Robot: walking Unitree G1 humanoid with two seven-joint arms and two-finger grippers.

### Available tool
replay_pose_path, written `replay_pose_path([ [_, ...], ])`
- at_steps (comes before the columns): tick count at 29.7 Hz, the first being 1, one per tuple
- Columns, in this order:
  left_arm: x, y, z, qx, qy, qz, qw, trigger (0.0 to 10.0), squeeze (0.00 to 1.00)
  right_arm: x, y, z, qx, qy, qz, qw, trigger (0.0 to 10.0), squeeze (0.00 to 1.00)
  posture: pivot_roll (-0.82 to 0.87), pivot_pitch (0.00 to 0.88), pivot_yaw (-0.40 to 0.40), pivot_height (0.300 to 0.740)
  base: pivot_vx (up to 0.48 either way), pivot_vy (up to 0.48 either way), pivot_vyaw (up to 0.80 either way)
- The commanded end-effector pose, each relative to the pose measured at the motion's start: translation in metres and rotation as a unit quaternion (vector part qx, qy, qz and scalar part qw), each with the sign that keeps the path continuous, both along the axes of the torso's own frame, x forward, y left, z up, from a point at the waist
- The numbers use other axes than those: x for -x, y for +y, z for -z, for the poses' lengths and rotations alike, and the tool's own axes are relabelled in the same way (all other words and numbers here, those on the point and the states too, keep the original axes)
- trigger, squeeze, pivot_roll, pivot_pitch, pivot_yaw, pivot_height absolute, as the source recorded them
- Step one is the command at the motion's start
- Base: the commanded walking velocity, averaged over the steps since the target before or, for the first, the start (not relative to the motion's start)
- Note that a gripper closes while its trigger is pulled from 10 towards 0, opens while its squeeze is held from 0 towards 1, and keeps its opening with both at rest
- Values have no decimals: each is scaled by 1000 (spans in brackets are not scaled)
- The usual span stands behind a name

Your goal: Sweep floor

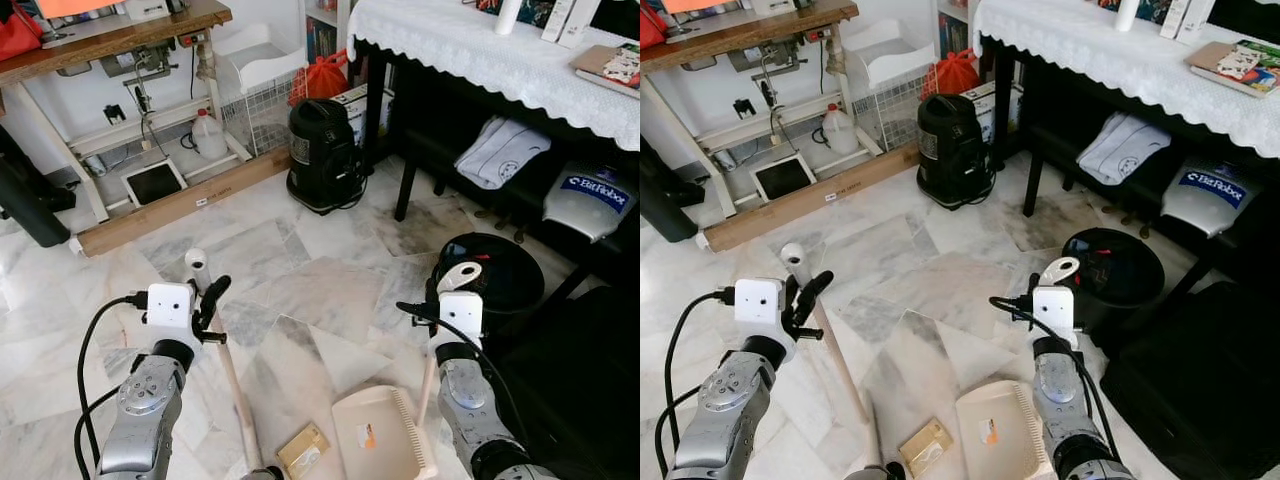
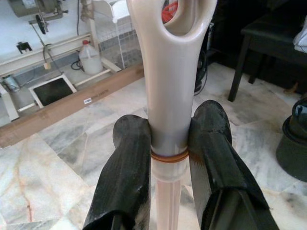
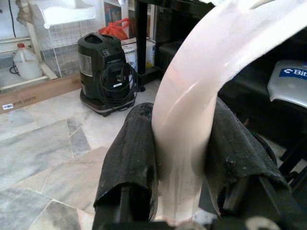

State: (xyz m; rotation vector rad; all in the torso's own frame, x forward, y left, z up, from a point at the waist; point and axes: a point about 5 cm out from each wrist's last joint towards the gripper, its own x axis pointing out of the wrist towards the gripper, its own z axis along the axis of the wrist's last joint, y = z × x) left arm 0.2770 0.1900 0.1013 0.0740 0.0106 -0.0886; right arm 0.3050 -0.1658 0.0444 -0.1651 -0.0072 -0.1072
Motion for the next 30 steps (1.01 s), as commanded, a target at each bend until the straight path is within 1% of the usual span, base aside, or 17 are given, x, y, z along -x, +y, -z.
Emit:
replay_pose_path([
  [1, 2, 8, 3, -39, 18, 4, 999, 10000, 0, -3, 2, -4, 3, -5, -4, 1000, 10000, 0, 115, 101, 23, 740, 0, 0, 0],
  [3, 3, 10, 6, -57, 32, 13, 998, 10000, 0, -3, 1, -3, 4, -2, -5, 1000, 10000, 0, 119, 101, 23, 740, 0, 0, 0],
  [4, 3, 10, 6, -58, 33, 13, 998, 10000, 0, -3, 1, -3, 4, -2, -4, 1000, 10000, 0, 119, 101, 23, 740, 0, 0, 0],
  [6, 3, 13, 10, -76, 51, 31, 995, 10000, 0, -3, 0, -2, 7, 1, -5, 1000, 10000, 0, 118, 98, 24, 740, 0, 0, 0],
  [9, 4, 12, 12, -86, 62, 46, 993, 10000, 0, -3, 0, -2, 8, 2, -5, 1000, 10000, 0, 118, 96, 23, 740, 0, 0, 0],
  [12, 6, 8, 14, -101, 78, 81, 988, 10000, 0, -3, 0, -2, 10, 5, -6, 1000, 10000, 0, 119, 97, 23, 740, 0, 0, 0],
  [13, 7, 4, 15, -97, 88, 106, 986, 10000, 0, -3, 0, -1, 12, 8, -8, 1000, 10000, 0, 121, 94, 22, 740, 0, 0, 0],
  [14, 7, 4, 15, -97, 88, 106, 986, 10000, 0, -3, 0, -1, 12, 8, -8, 1000, 10000, 0, 121, 94, 22, 740, 0, 0, 0],
  [16, 10, 0, 17, -82, 106, 141, 981, 10000, 0, -3, 0, 0, 13, 13, -11, 1000, 10000, 0, 123, 91, 22, 740, 0, 0, 0],
  [18, 10, -1, 17, -73, 108, 145, 981, 10000, 0, -3, 1, 1, 12, 14, -12, 1000, 10000, 0, 123, 89, 23, 740, 0, 0, 0],
  [20, 9, 1, 18, -61, 106, 129, 984, 10000, 0, -3, 2, 1, 11, 15, -15, 1000, 10000, 0, 123, 86, 24, 740, 0, 0, 0],
  [21, 7, 4, 18, -45, 100, 106, 988, 10000, 0, -3, 3, 0, 10, 14, -16, 1000, 10000, 0, 122, 85, 24, 740, 0, 0, 0],
  [24, 6, 6, 20, -8, 90, 68, 994, 10000, 0, -4, 4, 0, 8, 13, -16, 1000, 10000, 0, 122, 81, 24, 740, 0, 0, 0],
  [25, 7, 6, 22, 24, 84, 48, 995, 10000, 0, -4, 5, -1, 7, 12, -15, 1000, 10000, 0, 120, 79, 23, 740, 0, 0, 0],
  [26, 7, 6, 22, 24, 84, 48, 995, 10000, 0, -4, 5, -1, 7, 12, -15, 1000, 10000, 0, 120, 79, 23, 740, 0, 0, 0],
  [27, 8, 6, 23, 50, 81, 36, 995, 10000, 0, -4, 5, -1, 6, 11, -15, 1000, 10000, 0, 118, 78, 24, 740, 0, 0, 0],
  [30, 8, 5, 23, 58, 80, 34, 995, 10000, 0, -5, 5, -1, 6, 10, -15, 1000, 10000, 0, 118, 78, 24, 740, 0, 0, 0],
])
